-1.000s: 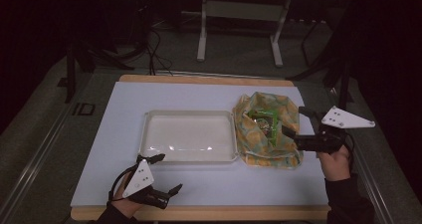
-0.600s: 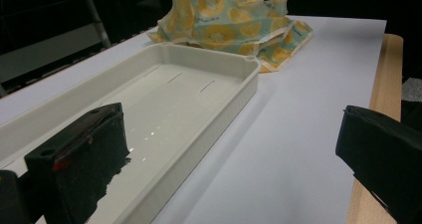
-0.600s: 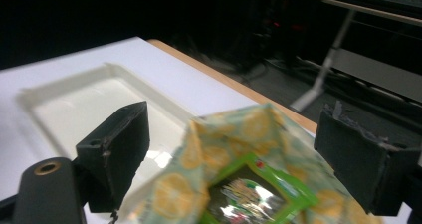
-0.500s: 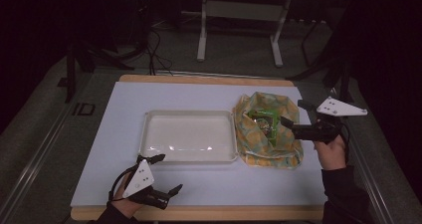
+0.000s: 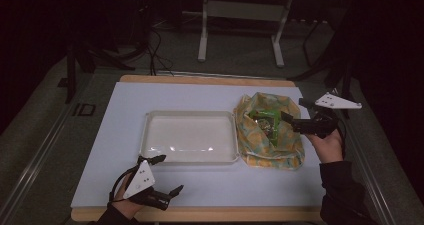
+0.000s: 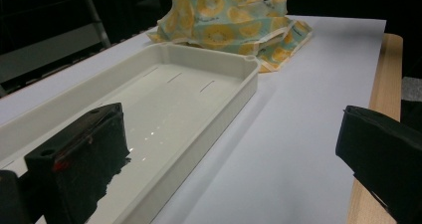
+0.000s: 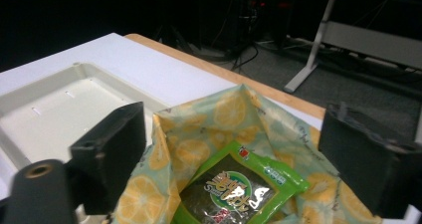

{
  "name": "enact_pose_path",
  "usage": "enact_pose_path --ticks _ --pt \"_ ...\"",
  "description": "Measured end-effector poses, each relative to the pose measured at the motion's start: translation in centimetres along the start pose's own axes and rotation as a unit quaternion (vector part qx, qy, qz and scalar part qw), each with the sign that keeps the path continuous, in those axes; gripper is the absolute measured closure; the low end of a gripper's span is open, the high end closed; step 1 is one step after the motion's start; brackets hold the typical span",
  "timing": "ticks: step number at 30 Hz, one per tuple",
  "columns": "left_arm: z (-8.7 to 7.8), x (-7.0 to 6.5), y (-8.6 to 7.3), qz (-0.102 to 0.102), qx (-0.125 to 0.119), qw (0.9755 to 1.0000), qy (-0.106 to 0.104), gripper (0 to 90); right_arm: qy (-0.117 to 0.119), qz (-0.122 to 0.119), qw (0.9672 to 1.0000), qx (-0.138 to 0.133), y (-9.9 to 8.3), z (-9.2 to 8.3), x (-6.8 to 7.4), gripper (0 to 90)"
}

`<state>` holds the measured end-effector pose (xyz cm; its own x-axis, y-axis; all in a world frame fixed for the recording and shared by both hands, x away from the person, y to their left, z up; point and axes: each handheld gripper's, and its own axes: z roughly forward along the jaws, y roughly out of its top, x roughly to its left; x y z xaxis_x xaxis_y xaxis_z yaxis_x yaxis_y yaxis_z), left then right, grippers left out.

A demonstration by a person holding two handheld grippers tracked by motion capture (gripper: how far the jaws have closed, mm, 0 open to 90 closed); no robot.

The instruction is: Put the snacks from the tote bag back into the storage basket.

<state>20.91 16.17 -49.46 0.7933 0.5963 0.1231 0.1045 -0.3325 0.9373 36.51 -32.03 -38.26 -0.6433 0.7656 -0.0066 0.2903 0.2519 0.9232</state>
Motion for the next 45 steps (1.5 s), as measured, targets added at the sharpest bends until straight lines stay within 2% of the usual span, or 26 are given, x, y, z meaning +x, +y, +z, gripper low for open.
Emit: enact_pose_path --ticks 3,6,7,9,12,18,23,34,41,45 --pt "0.0 0.0 0.0 -0.001 -0.001 1.0 0.0 0.4 -0.01 0.011 0.9998 0.014 -0.4 0.5 -0.4 11.0" --pt "0.0 0.0 0.0 0.0 0.0 1.0 0.0 0.3 -0.013 0.031 0.9985 0.044 -0.9 1.4 -0.9 13.4" --pt "0.0 0.0 0.0 0.0 -0.001 1.0 0.0 0.4 -0.007 0.041 0.9977 0.054 -1.2 1.8 -1.1 13.9" --pt "0.0 0.0 0.0 0.001 0.0 1.0 0.0 0.3 -0.008 0.053 0.9962 0.069 -1.5 2.3 -1.4 14.2" --pt "0.0 0.0 0.0 0.002 0.0 1.0 0.0 0.3 -0.011 0.086 0.9919 0.093 -2.2 3.1 -2.0 16.4" --pt "0.0 0.0 0.0 0.002 0.0 1.0 0.0 0.3 -0.003 0.119 0.9873 0.105 -3.2 4.0 -2.6 18.8" --pt "0.0 0.0 0.0 0.003 0.0 1.0 0.0 0.3 0.002 0.148 0.9817 0.119 -4.1 4.9 -3.0 22.4" --pt "0.0 -0.1 0.0 0.003 0.001 1.0 0.0 0.3 -0.004 0.184 0.9711 0.152 -5.2 6.4 -3.5 31.1" --pt "0.1 -0.1 0.0 0.006 0.003 1.0 0.0 0.3 -0.009 0.217 0.9593 0.18 -6.2 7.3 -3.9 40.3" --pt "0.1 -0.1 0.0 0.007 0.003 1.0 -0.001 0.3 -0.008 0.232 0.9539 0.19 -6.7 7.8 -4.1 44.3"
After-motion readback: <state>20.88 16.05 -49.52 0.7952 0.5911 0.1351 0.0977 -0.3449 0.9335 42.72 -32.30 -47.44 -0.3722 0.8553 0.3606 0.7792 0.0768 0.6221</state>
